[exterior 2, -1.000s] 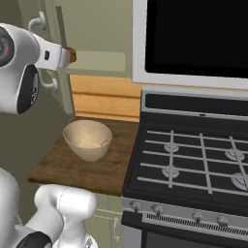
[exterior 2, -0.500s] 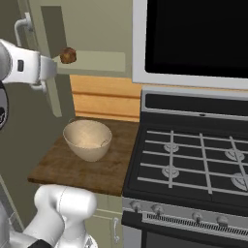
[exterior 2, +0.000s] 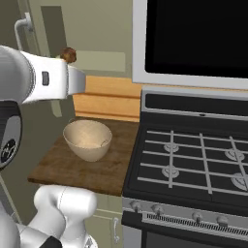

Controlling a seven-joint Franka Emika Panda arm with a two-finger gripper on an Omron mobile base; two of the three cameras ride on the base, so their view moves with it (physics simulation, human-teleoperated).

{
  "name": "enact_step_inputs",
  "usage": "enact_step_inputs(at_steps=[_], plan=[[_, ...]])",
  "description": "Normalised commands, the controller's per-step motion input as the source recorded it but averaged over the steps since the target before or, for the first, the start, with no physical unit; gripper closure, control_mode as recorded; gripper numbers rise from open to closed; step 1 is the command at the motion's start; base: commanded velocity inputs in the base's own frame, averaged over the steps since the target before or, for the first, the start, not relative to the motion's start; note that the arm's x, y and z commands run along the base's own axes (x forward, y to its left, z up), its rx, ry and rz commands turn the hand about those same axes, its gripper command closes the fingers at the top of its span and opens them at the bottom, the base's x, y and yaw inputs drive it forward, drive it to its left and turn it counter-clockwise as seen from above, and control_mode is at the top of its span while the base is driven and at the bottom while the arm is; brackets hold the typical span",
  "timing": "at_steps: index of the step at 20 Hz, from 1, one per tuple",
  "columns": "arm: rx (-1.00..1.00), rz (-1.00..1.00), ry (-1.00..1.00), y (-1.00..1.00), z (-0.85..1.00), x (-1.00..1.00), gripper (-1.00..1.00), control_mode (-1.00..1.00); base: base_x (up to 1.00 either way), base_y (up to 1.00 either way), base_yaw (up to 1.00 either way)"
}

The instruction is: Open the cabinet, pick up the bread from the cabinet and place it in the basket. Then move the basket to the dining counter.

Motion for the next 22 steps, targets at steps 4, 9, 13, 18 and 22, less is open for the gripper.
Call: enact_step_inputs(at_steps=[4, 9, 13, 18, 22], plan=[[0.14, 0.0, 0.43, -0.11, -0.07, 0.31, -1.0, -1.0, 0.0, 0.0, 0.0], [0.33, 0.0, 0.53, 0.0, -0.11, 0.55, -1.0, -1.0, 0.0, 0.0, 0.0], [0.3, 0.0, 0.25, 0.07, -0.29, 0.26, -1.0, -1.0, 0.0, 0.0, 0.0], [0.19, -0.04, 0.38, -0.03, -0.07, 0.0, -1.0, -1.0, 0.0, 0.0, 0.0], [0.2, -0.01, 0.37, 0.01, 0.0, 0.17, -1.0, -1.0, 0.0, 0.0, 0.0]])
